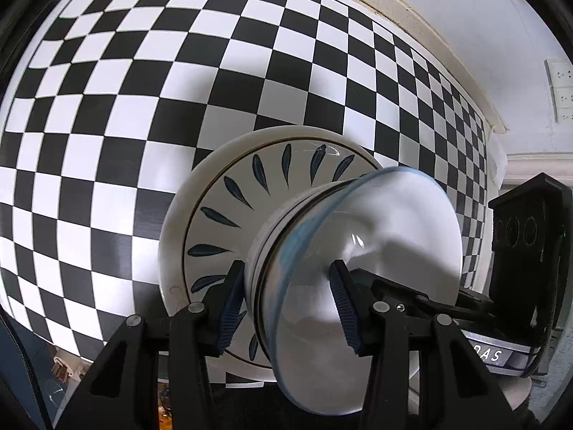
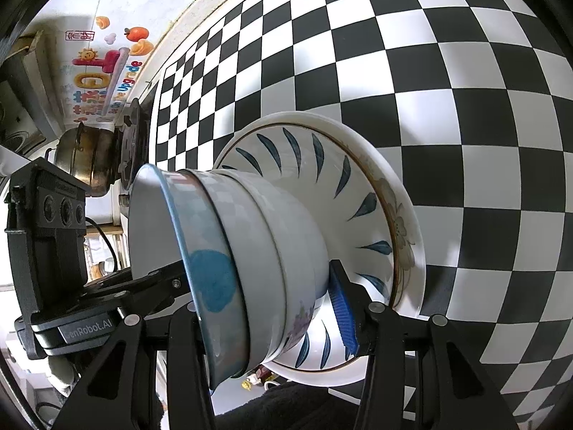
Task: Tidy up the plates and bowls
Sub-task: 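Lower the bowl stack onto the plates and open both grippers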
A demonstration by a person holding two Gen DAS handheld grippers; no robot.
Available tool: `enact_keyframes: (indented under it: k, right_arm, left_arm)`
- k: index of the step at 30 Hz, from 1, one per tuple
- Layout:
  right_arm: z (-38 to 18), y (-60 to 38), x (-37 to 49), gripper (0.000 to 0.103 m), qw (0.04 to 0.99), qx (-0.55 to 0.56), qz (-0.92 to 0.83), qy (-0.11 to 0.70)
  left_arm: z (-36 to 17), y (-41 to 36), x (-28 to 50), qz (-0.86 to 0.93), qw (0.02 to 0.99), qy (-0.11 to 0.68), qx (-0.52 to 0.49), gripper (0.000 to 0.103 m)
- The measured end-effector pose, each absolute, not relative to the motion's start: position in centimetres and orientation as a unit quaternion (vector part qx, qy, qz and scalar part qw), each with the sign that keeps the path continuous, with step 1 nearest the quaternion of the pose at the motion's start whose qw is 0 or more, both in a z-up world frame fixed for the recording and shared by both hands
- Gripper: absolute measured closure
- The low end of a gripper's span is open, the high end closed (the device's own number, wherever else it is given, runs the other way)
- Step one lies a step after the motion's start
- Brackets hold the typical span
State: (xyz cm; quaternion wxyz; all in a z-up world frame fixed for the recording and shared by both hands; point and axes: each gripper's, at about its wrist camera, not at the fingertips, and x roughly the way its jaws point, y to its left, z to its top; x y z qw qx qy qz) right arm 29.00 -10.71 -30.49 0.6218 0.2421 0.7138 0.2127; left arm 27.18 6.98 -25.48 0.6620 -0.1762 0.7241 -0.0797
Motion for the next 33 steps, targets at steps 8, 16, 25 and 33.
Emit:
enact_keyframes:
  k: [8, 16, 25, 33]
  right_arm:
    - [-27.9, -11.3, 28.4, 0.053, 0.654, 0.199, 0.2, 0.702]
    - [-21.3, -12.0, 25.9, 0.03, 0.725, 0.113, 0.167, 0.659]
    - [-14.9, -11.9, 21.3, 0.016, 0.786, 0.053, 0.113, 0.606]
    - [-8.7, -10.6, 16.0, 0.015, 0.831, 0.056, 0.076, 0.548]
  left_arm:
    - [-21.6, 7.3, 26.4, -0.041, 0.714, 0.689, -0.118, 0.059]
    - [-17.4, 7.5, 23.4, -0.017, 0.758, 0.649, -0.068, 0.049]
    - [-13.2, 8.0, 20.1, -0.004, 0.805, 0.591, -0.048, 0.006]
    - [-8.4, 9.2, 16.4, -0.04, 0.836, 0.544, -0.056, 0.005]
